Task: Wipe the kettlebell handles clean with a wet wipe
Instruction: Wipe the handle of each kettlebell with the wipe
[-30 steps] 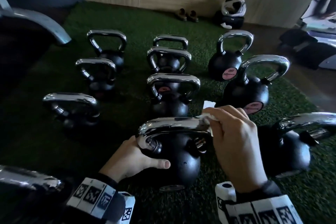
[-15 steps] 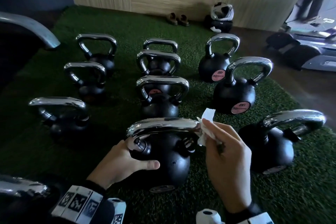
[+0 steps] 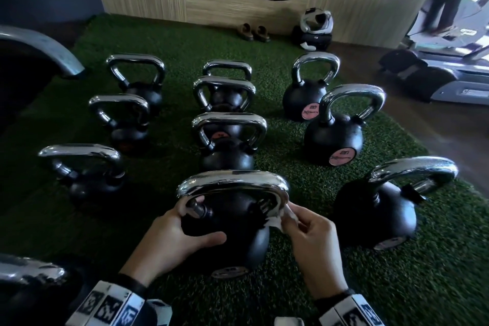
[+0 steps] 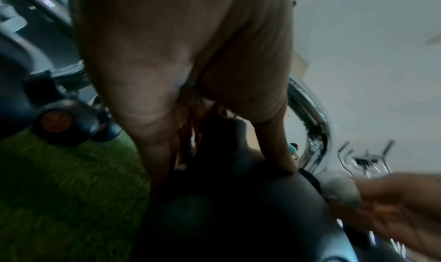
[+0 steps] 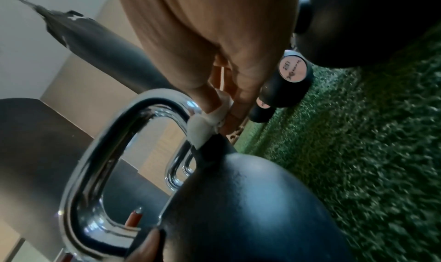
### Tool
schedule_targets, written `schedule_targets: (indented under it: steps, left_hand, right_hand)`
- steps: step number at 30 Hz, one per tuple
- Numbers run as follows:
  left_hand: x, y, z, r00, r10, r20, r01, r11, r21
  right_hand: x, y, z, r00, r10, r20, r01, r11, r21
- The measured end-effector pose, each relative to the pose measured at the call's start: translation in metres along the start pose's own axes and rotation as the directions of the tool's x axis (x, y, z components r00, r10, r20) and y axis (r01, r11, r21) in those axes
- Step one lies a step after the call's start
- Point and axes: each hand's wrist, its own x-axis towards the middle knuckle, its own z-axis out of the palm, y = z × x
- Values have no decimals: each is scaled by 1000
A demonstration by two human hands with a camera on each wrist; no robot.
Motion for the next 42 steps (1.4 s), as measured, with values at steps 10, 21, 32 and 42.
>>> schedule_targets:
  steps: [10, 21, 32, 42]
  left_hand:
    - [-30, 31, 23, 928, -64, 368, 257, 823, -507]
    - [-38, 49, 38, 957, 144, 253, 121, 596, -794]
    - [-46, 79, -5, 525, 667, -529, -671, 706, 225]
    - [-24, 78, 8, 693, 678, -245, -575, 725, 380]
  right_hand:
    - [-30, -40, -21, 977, -99, 187, 62, 979, 192]
    - [-26, -60, -12, 887, -404, 224, 446, 875, -189]
    - [16, 9, 5, 941, -113, 318, 46, 977, 210]
    - [17, 20, 30, 957, -158, 244, 121, 980, 160]
